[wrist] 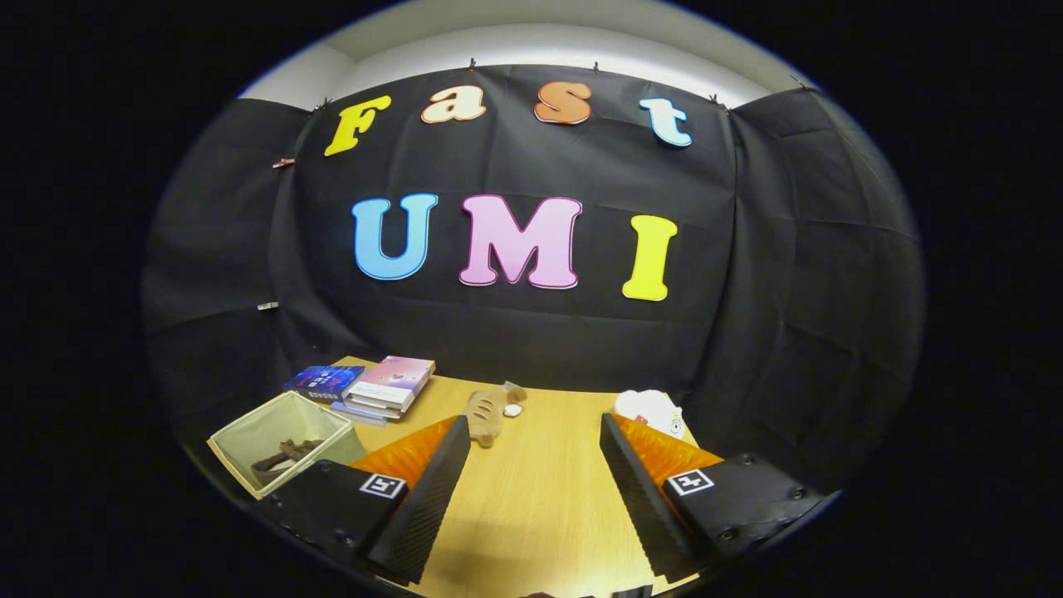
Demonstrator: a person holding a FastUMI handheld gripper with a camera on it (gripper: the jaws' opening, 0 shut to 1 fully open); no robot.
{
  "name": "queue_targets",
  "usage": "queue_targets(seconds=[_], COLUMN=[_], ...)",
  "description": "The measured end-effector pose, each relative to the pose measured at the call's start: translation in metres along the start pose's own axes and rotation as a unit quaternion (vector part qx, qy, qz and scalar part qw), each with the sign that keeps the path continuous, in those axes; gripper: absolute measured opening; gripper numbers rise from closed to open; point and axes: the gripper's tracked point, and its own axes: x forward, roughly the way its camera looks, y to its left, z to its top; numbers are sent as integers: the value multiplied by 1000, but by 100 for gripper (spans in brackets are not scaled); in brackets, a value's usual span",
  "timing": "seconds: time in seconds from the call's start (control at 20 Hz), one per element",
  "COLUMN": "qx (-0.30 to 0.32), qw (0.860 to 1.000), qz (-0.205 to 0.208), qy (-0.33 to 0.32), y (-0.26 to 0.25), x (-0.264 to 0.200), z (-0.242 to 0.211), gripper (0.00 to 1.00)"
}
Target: Open the storage box then place both shoes into the box .Put the left shoe in first, then the right shoe, with the right side of both shoes facing outward in a uniform manner.
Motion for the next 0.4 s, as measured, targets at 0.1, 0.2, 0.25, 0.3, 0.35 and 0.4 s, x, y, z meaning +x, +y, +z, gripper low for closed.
queue_targets(seconds=[0.1, 0.2, 0.25, 0.3, 0.35, 0.4], qx=[-1, -1, -1, 0, -1, -2], qw=[1000, 1000, 1000, 1000, 999, 999], qz=[9, 18, 23, 26, 31, 37], qy=[3, 2, 5, 5, 6, 8], y=[-2, -2, -1, 0, -1, 3], x=[4, 6, 7, 7, 5, 6], z=[-7, -10, -12, -13, -13, -17], gripper=[98, 98, 98, 98, 98, 98])
